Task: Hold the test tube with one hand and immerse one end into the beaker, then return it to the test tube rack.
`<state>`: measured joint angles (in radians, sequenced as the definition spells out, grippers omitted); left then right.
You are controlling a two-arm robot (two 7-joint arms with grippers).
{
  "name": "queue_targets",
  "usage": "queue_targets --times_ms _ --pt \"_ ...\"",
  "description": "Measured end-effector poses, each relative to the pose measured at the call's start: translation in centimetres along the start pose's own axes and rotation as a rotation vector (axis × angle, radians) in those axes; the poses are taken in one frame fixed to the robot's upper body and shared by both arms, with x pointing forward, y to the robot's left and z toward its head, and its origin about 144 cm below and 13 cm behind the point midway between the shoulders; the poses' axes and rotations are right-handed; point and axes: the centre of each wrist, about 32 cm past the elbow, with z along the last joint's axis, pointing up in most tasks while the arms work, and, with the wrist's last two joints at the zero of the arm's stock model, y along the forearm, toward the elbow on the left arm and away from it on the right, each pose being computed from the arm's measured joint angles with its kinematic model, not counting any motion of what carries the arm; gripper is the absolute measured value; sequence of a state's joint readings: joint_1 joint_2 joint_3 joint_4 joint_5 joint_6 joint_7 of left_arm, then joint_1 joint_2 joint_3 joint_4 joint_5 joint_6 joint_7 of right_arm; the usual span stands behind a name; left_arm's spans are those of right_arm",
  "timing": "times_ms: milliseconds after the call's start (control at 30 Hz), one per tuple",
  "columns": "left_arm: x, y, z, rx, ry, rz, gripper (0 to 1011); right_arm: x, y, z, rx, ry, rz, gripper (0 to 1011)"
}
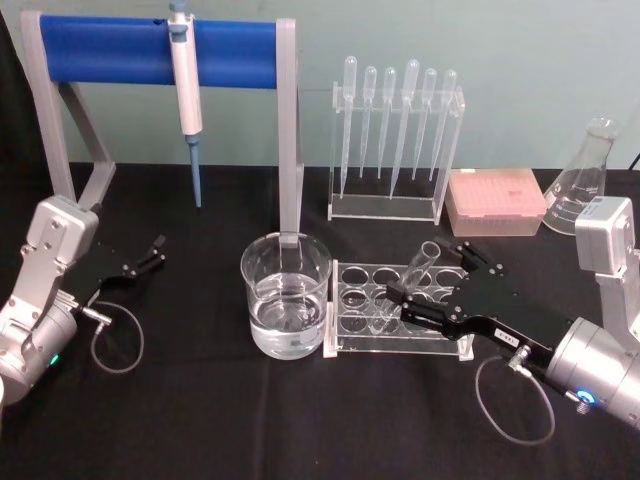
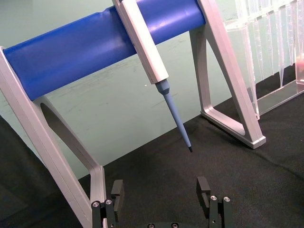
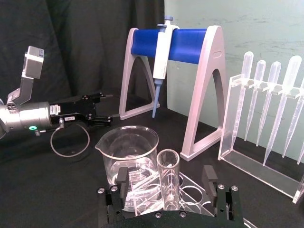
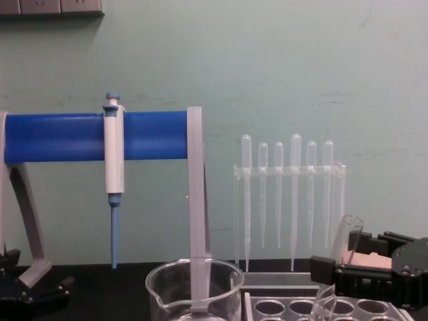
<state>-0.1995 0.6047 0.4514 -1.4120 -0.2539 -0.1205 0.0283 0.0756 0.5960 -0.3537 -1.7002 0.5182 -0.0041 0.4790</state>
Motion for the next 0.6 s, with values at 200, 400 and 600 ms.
queue_targets --times_ms 200,400,600 --pt "0.00 0.00 0.00 0.000 0.000 0.000 1000 0.02 -0.01 0.01 0.001 0.001 -0.001 868" --pt "0.00 0.00 0.00 0.000 0.000 0.000 1000 0.03 -0.03 0.03 0.001 0.001 -0.002 690" --pt "0.00 0.00 0.00 0.000 0.000 0.000 1000 0.05 -0.04 0.05 0.001 0.001 -0.002 526"
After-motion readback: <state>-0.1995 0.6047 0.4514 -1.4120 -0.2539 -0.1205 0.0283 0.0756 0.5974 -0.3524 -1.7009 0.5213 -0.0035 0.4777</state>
